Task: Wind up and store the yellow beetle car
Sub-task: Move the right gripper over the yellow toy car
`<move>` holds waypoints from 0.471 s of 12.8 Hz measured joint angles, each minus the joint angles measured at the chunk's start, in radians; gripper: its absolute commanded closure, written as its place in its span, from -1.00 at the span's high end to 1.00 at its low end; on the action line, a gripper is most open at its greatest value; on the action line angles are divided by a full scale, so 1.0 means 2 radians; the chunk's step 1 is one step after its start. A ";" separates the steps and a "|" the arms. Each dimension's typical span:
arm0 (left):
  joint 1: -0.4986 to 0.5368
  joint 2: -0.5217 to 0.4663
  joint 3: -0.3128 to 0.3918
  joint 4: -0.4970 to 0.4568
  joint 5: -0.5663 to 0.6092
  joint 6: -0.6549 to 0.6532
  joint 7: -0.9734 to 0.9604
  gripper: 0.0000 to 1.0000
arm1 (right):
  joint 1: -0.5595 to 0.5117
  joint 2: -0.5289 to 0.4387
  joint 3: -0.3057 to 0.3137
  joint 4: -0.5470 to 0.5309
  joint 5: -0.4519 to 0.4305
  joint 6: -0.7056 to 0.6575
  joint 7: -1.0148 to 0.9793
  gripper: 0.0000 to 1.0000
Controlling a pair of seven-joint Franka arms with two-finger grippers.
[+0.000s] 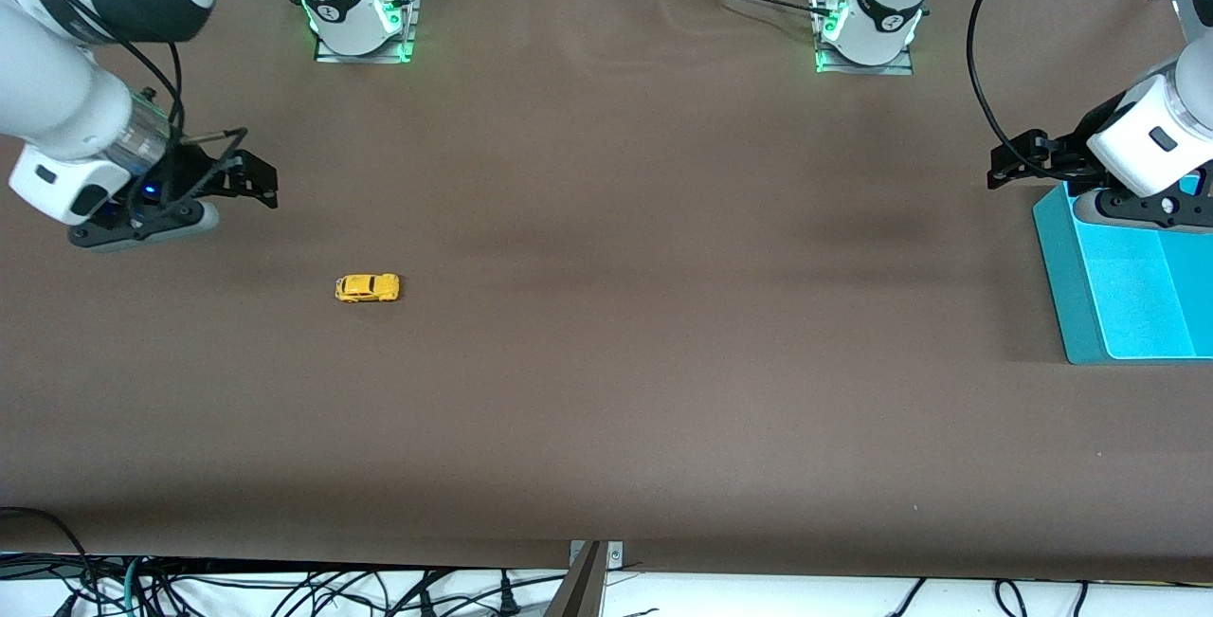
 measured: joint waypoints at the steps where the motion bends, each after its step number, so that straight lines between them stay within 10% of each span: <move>1: 0.000 0.000 0.000 0.000 0.000 0.000 0.000 1.00 | 0.000 0.003 0.003 -0.018 0.000 0.023 0.000 1.00; 6: 0.000 0.000 0.000 0.000 0.000 0.000 0.000 1.00 | 0.003 0.011 0.012 -0.090 0.000 0.111 0.001 1.00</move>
